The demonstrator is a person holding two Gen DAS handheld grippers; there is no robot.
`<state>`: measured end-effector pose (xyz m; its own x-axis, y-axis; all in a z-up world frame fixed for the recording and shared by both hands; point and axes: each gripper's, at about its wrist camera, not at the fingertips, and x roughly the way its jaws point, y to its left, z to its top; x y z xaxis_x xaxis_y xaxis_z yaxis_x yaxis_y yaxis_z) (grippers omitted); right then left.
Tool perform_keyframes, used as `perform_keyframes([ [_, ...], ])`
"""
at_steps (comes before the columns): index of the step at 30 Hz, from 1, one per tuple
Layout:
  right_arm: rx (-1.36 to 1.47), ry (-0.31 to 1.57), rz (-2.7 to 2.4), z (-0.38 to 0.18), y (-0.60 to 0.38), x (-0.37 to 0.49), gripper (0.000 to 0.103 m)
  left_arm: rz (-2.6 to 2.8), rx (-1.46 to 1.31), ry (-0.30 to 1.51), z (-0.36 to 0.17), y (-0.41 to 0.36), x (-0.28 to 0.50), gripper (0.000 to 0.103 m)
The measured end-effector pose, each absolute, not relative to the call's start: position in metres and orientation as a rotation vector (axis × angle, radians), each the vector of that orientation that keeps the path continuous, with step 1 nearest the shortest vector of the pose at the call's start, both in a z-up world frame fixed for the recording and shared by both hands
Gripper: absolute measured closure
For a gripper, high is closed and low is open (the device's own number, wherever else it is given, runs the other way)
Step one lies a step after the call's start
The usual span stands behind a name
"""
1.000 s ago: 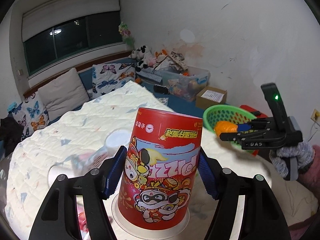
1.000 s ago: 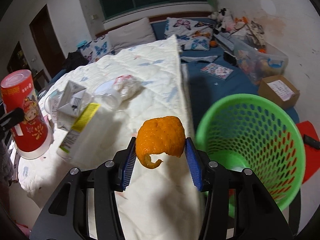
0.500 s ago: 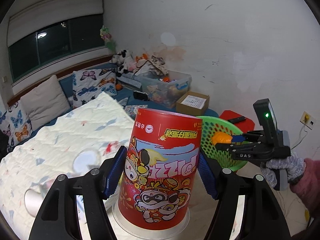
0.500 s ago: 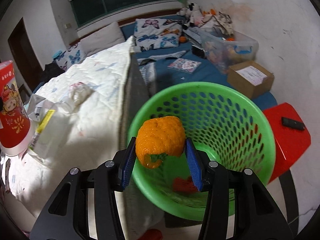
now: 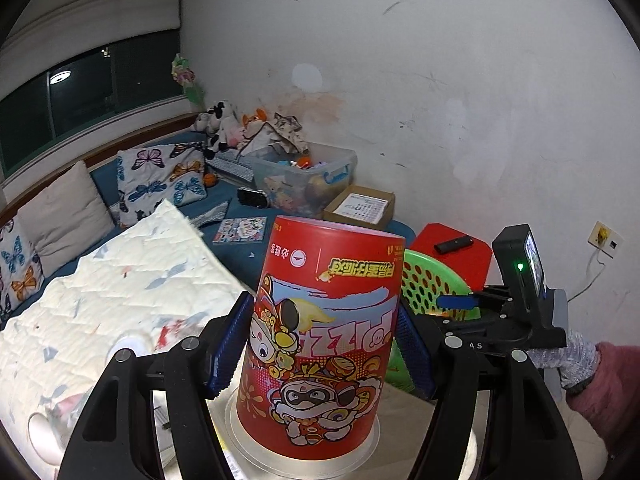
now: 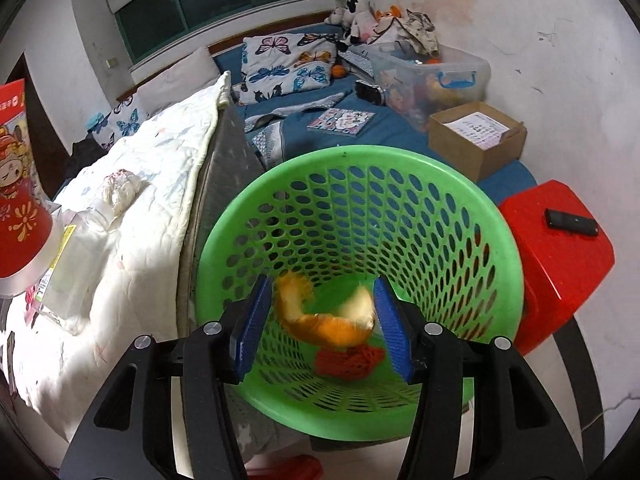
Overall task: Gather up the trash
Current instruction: 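Carry the orange peel over the green basket and release it with the right gripper, then lower the red cup into the green basket and open the left gripper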
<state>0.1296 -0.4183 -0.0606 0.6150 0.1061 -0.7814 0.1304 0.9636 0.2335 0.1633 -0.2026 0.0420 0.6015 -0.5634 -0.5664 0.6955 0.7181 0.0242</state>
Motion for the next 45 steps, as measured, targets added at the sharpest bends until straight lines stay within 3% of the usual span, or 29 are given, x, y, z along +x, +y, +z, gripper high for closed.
perform_keyframes([
  [25,0.329,0.867,-0.065,-0.05,-0.446,0.089,0.043,-0.83,0.258,0.724,0.005,-0.304,0.198,0.037],
  [35,0.348,0.864,-0.066,-0.052,-0.448,0.084,0.043,-0.843,0.221,0.782,-0.008,-0.322,0.205,0.037],
  [38,0.351,0.863,-0.068,-0.052,-0.449,0.082,0.043,-0.852,0.207,0.779,-0.007,-0.322,0.203,0.03],
  [45,0.345,0.86,-0.063,-0.049,-0.446,0.081,0.043,-0.843,0.187,0.758,-0.001,-0.308,0.194,0.03],
])
